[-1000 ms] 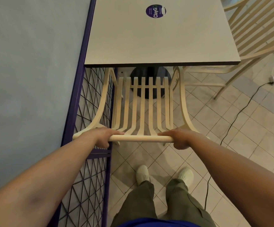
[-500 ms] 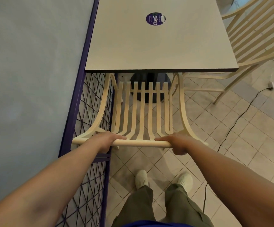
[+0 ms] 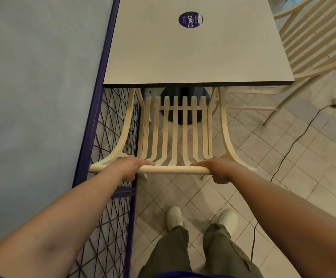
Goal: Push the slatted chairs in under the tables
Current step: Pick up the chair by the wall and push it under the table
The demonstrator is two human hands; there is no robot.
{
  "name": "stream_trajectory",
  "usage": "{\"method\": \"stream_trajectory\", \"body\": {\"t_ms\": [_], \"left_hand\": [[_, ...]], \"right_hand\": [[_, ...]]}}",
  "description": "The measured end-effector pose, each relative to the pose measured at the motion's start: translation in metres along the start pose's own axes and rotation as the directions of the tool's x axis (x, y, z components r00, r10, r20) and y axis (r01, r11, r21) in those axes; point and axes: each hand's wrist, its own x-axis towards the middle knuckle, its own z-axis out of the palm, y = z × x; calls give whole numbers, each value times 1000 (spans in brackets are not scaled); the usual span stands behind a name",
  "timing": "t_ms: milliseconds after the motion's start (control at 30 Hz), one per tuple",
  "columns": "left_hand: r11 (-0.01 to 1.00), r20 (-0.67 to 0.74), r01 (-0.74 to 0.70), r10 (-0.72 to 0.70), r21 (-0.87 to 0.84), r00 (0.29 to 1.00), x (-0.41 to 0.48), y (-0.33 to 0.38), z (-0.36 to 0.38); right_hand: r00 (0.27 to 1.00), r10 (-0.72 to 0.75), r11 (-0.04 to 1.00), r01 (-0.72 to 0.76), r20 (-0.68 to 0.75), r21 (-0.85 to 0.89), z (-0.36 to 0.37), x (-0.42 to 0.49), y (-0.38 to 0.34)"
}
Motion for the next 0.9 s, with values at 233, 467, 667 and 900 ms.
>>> {"method": "stream_trajectory", "body": {"t_ms": [233, 467, 667, 900], "left_hand": [[1000, 23, -2, 2, 6, 1000, 0, 1, 1], [1000, 47, -7, 6, 27, 999, -3, 1, 6], [998, 79, -15, 20, -54, 997, -1, -2, 5], [951, 35, -60, 74, -304, 997, 3, 21, -14]], "right_hand": [[1000, 7, 1000, -7, 5, -10, 0, -2, 0], [999, -14, 1000, 15, 30, -22, 2, -5, 0], [998, -11, 1000, 10, 65, 22, 2, 0, 4], [999, -31, 978, 34, -17, 205, -18, 4, -9]]}}
